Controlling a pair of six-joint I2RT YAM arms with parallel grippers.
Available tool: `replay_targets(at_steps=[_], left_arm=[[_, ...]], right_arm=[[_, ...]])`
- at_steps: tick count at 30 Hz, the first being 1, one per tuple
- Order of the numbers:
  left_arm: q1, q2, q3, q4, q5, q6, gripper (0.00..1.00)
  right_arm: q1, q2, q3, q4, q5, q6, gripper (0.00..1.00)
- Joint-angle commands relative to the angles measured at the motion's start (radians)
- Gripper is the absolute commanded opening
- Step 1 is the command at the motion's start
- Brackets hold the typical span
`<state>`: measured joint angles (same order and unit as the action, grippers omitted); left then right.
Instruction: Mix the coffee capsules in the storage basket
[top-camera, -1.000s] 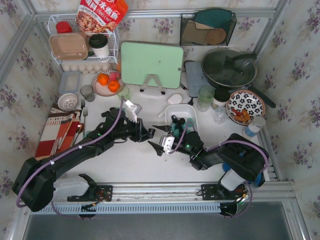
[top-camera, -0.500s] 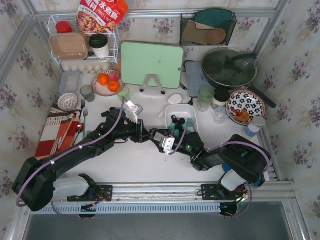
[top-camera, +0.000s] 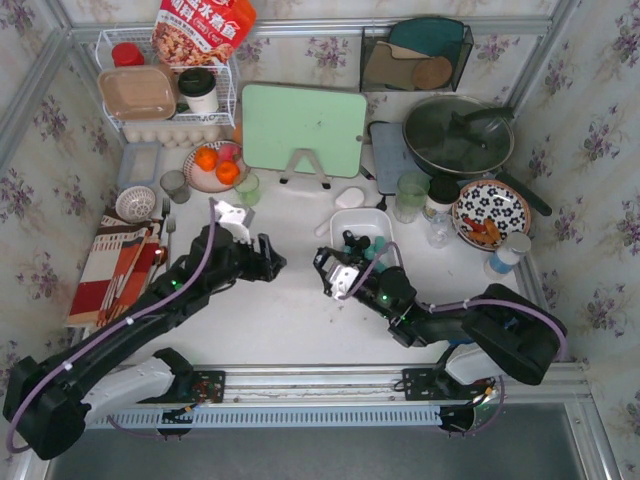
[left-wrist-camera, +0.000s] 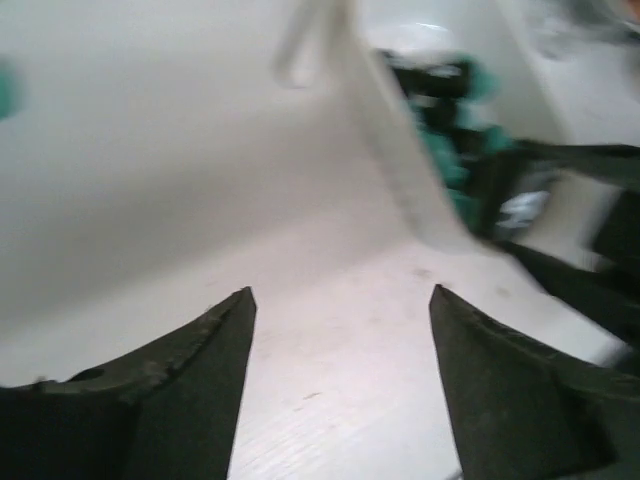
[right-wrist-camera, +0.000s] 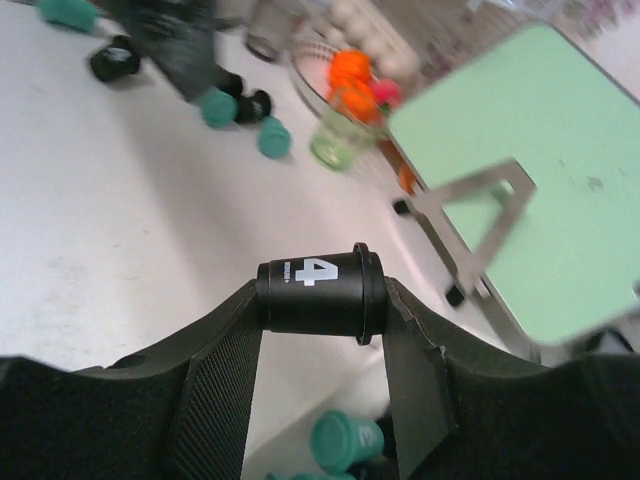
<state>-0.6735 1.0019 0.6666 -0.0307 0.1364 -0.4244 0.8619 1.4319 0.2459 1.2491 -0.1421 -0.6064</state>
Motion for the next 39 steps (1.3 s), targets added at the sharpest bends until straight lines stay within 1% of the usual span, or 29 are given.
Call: replay_targets(at_steps=[1,2,3,6,8,9,11,15,16,21,23,26,29,34,35,37,39], left_arm=[[0.017,-0.05,-0.006,-0.298,-0.508,-0.097,0.81],[0.028,-0.052,-0.012,-0.339,-0.563,-0.114,0.84],[0.039,-0.05,-0.02,-0.367,-0.599,-0.143,0.84],[0.078,-0.025,-0.033,-0.431,-0.653,-0.19,0.84],[0.116,-0.001,-0.03,-0.469,-0.668,-0.213,0.83],[0.14,0.009,-0.029,-0.477,-0.661,-0.217,0.82],[0.186,0.029,-0.03,-0.474,-0.64,-0.211,0.81],[0.283,0.074,-0.031,-0.456,-0.578,-0.198,0.8],[0.309,0.087,-0.03,-0.446,-0.55,-0.192,0.8],[0.426,0.171,-0.025,-0.374,-0.407,-0.156,0.78],[0.449,0.208,-0.013,-0.361,-0.375,-0.148,0.77],[0.461,0.265,0.008,-0.347,-0.362,-0.143,0.77],[0.468,0.304,0.021,-0.327,-0.35,-0.14,0.76],[0.479,0.355,0.046,-0.284,-0.402,-0.133,0.74],[0.485,0.367,0.051,-0.273,-0.407,-0.128,0.71],[0.49,0.387,0.06,-0.246,-0.419,-0.116,0.61],[0.501,0.419,0.064,-0.215,-0.41,-0.114,0.56]], right_arm=[[-0.004,-0.068,0.017,-0.149,0.28,0.146,0.39],[-0.004,-0.079,0.023,-0.179,0.335,0.193,0.41],[-0.008,-0.085,0.03,-0.208,0.384,0.235,0.42],[-0.026,-0.104,0.052,-0.284,0.483,0.359,0.47],[-0.043,-0.107,0.089,-0.373,0.551,0.443,0.53],[-0.051,-0.108,0.113,-0.44,0.581,0.483,0.56],[-0.061,-0.108,0.155,-0.543,0.613,0.535,0.67],[-0.064,-0.126,0.179,-0.616,0.621,0.585,0.83],[-0.063,-0.137,0.182,-0.634,0.62,0.593,0.86],[-0.064,-0.197,0.184,-0.662,0.61,0.608,0.93],[-0.063,-0.212,0.192,-0.681,0.615,0.641,1.0],[-0.062,-0.216,0.22,-0.732,0.61,0.674,1.0],[-0.062,-0.2,0.257,-0.794,0.579,0.669,1.0],[-0.062,-0.165,0.286,-0.827,0.562,0.667,1.0],[-0.063,-0.165,0.287,-0.827,0.555,0.668,1.0],[-0.063,-0.17,0.284,-0.823,0.547,0.668,1.0],[-0.063,-0.177,0.28,-0.817,0.54,0.668,1.0]])
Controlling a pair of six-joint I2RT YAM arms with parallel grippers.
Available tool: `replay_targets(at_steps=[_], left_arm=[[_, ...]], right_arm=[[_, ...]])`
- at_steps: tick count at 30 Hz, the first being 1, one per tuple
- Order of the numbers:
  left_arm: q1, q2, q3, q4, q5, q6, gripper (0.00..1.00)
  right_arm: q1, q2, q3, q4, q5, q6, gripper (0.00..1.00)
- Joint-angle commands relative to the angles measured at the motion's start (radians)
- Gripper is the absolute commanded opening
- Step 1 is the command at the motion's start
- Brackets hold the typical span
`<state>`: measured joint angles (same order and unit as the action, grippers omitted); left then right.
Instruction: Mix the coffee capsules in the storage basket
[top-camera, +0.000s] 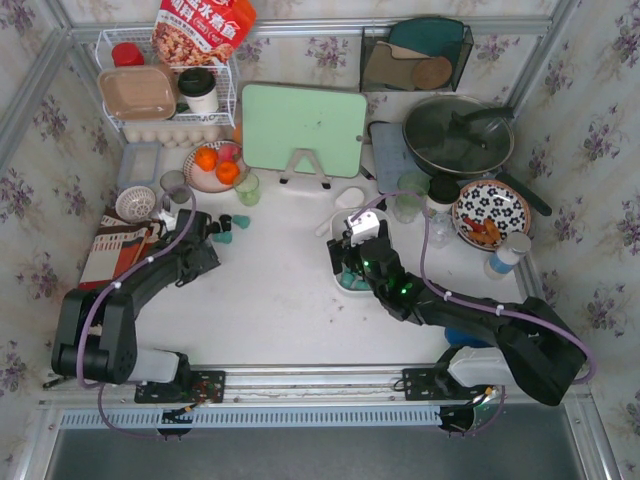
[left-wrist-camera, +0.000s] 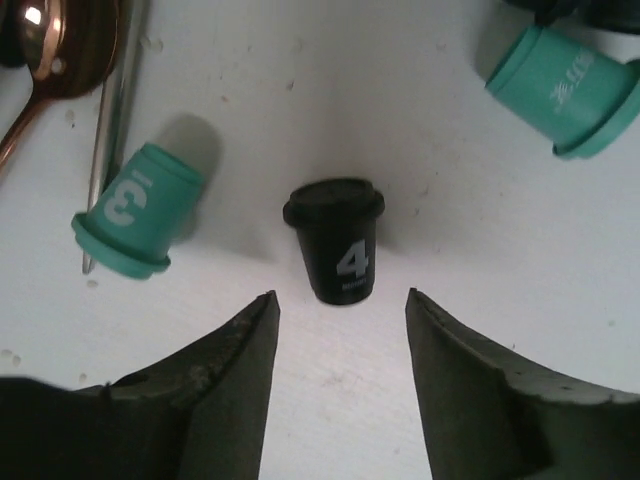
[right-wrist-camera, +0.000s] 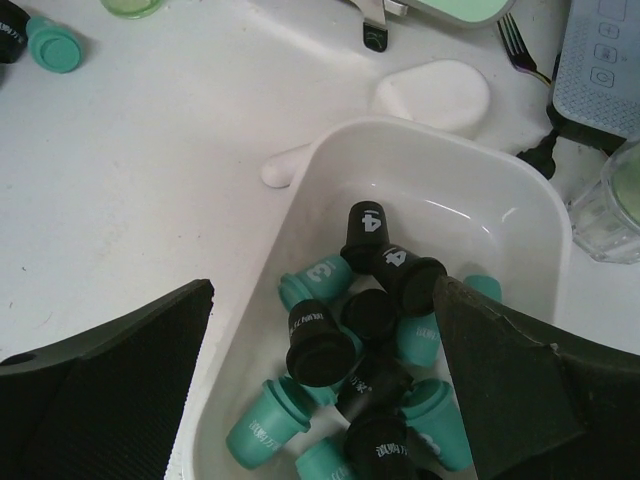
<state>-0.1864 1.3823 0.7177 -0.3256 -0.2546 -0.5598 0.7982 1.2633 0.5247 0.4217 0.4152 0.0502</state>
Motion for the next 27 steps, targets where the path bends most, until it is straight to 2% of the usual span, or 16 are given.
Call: replay_targets(at_steps=[1,8,12,18,19,23,27], left_arm=[[0.018,0.065,0.017,0.093,-0.014,0.023,0.56],[0.024,0.192,0.104,0.056,-0.021,0.0,0.45],[0.024,0.191,0.1,0.062,-0.03,-0.005,0.41],[0.024,0.163,0.083,0.075,0.019,0.029,0.2],[0.024,0.148,0.077,0.081,0.052,0.042,0.17],[0.005,0.043,0.034,0.132,0.217,0.11,0.17],[-0.061,-0.146,-0.032,0.313,0.561,0.266,0.18]], right_arm=[[0.001,-0.011,0.0,0.013,-0.02,0.011,1.0],[0.001,-0.029,-0.007,0.017,-0.039,0.01,1.0],[0.001,-0.037,-0.012,0.025,-0.048,0.011,1.0],[0.001,-0.038,-0.015,0.028,-0.053,0.011,1.0],[0.001,-0.038,-0.015,0.029,-0.053,0.01,1.0],[0.001,-0.037,-0.033,0.071,-0.093,-0.033,1.0],[0.001,-0.058,-0.104,0.22,-0.243,-0.096,1.0]])
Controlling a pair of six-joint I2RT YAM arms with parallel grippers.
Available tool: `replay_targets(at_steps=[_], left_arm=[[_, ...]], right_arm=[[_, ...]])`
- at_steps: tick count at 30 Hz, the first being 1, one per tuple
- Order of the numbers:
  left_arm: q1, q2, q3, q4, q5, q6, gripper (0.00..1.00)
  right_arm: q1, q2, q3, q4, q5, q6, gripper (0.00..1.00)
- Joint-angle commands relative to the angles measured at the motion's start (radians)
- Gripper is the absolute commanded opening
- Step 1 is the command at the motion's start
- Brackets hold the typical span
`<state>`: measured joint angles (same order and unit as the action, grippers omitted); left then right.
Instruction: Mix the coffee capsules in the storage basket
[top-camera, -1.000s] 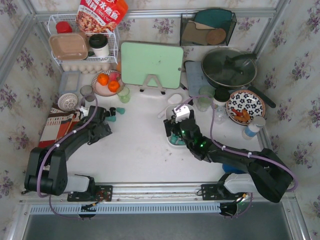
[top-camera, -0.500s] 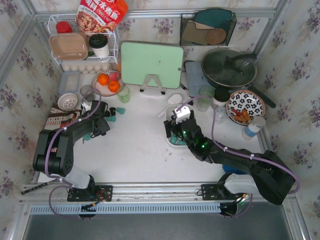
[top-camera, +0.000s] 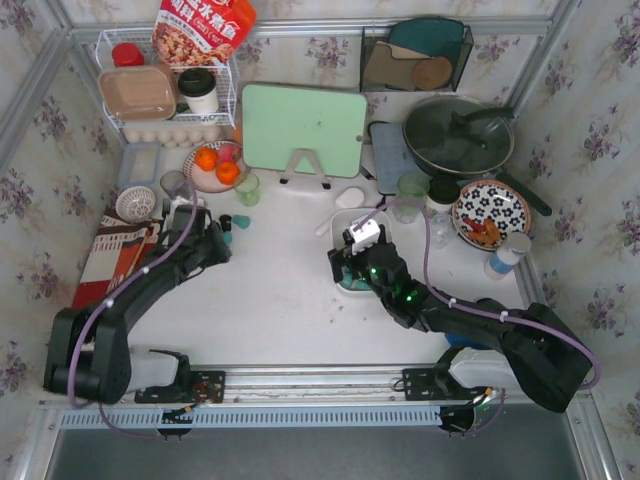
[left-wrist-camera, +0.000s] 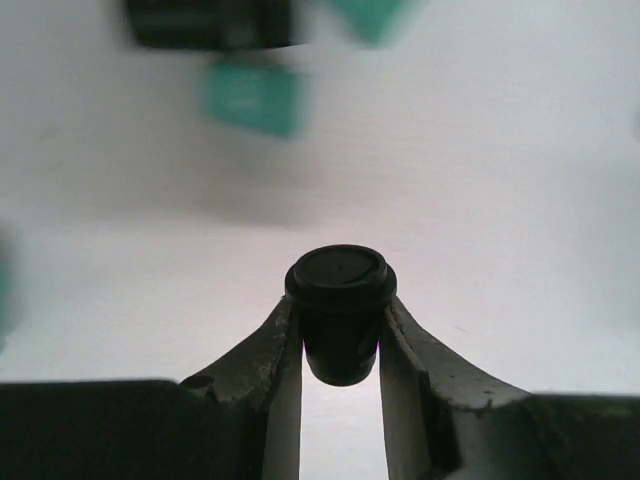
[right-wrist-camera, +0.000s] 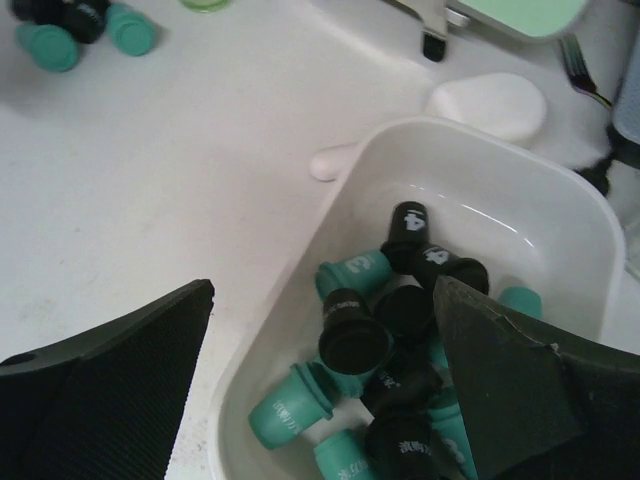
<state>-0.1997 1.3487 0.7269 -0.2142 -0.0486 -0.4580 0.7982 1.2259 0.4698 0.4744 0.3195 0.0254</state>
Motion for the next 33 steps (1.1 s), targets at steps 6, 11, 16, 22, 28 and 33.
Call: replay_targets(at_steps=[6,11,16,22,28,33], left_arm=[[-0.178,-0.239,-0.04,0.281,0.687,0.279,0.18],[-0.304,-0.235,0.004,0.286,0.805,0.327,0.18],[-0.391,-0.194,0.065,0.23,0.84,0.359,0.17],[-0.445,-0.139,0.081,0.287,0.832,0.306,0.17],[-0.484,-0.097,0.09,0.333,0.81,0.267,0.17],[-0.489,-0.093,0.074,0.341,0.752,0.245,0.17]], right_arm=[[0.007,-0.05,-0.325,0.732,-0.561,-0.265,1.0],[0.04,0.042,-0.412,1.035,-0.676,-0.392,0.98],[0.077,0.108,-0.448,1.2,-0.567,-0.469,1.0],[0.12,0.183,-0.451,1.346,-0.451,-0.569,1.0],[0.174,0.231,-0.383,1.351,-0.349,-0.66,1.0],[0.215,0.251,-0.331,1.351,-0.327,-0.73,0.96]])
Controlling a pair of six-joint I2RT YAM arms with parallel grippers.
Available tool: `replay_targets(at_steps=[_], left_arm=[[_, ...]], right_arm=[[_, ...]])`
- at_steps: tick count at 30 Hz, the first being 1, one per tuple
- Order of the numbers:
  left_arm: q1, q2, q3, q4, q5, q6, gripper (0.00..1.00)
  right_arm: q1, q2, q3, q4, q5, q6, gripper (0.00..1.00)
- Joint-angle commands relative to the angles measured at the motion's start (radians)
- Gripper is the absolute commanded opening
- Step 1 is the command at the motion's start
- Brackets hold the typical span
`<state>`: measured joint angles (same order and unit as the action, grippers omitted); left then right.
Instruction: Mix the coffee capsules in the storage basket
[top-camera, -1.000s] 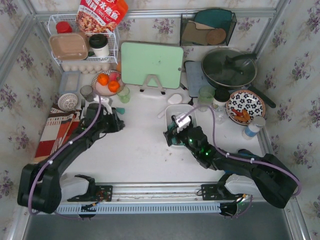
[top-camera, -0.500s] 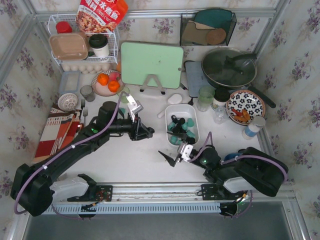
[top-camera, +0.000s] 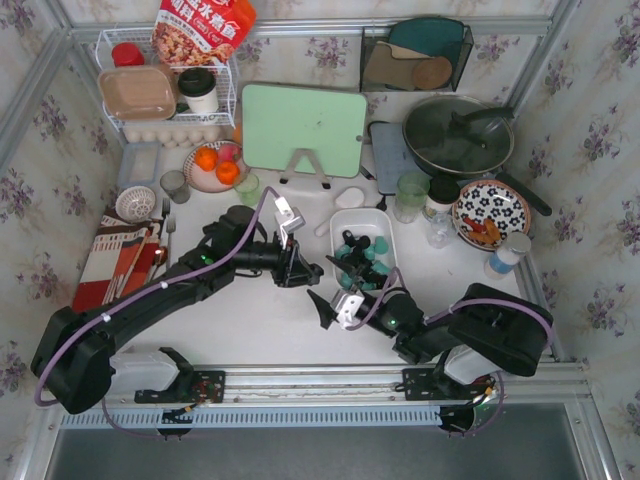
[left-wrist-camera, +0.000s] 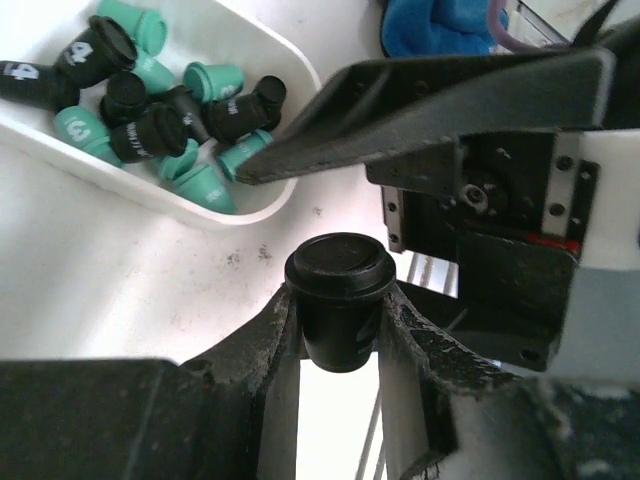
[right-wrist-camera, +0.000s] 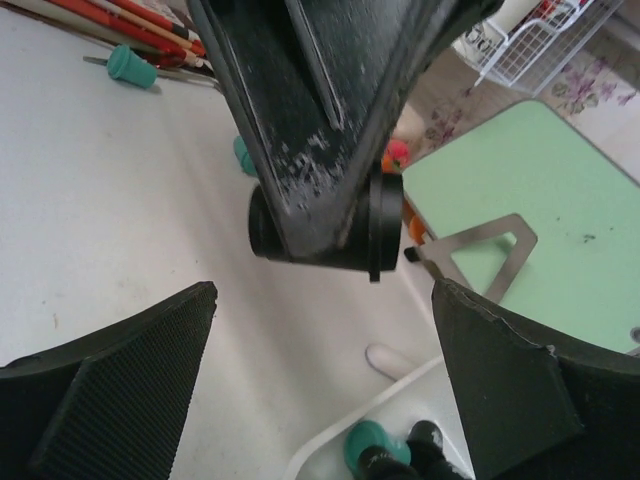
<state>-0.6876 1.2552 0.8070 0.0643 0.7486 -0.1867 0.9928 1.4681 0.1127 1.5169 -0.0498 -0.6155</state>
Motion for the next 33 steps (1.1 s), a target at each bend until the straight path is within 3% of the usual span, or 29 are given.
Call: replay_targets(at_steps=[1,7,20,33], left_arm=[[-0.001,-0.004,-0.014,0.063,-0.068,-0.032,0.17],[-0.001,-0.04,-0.08,0.127,-0.165,-0.077,0.17],[-0.001,-0.012,-0.1,0.179,-0.149,-0.116,0.17],[-0.001,-0.02,-0.101,0.177,-0.153,-0.124,0.18]], right_arm=[[0.029,0.009,0.028,0.308,0.036,-0.098,0.95],[0.052,0.012,0.023,0.308,0.016,-0.095,0.9],[0.067,0.044,0.068,0.309,-0.009,-0.066,0.75],[0.068,0.04,0.063,0.307,0.053,-0.047,0.42]])
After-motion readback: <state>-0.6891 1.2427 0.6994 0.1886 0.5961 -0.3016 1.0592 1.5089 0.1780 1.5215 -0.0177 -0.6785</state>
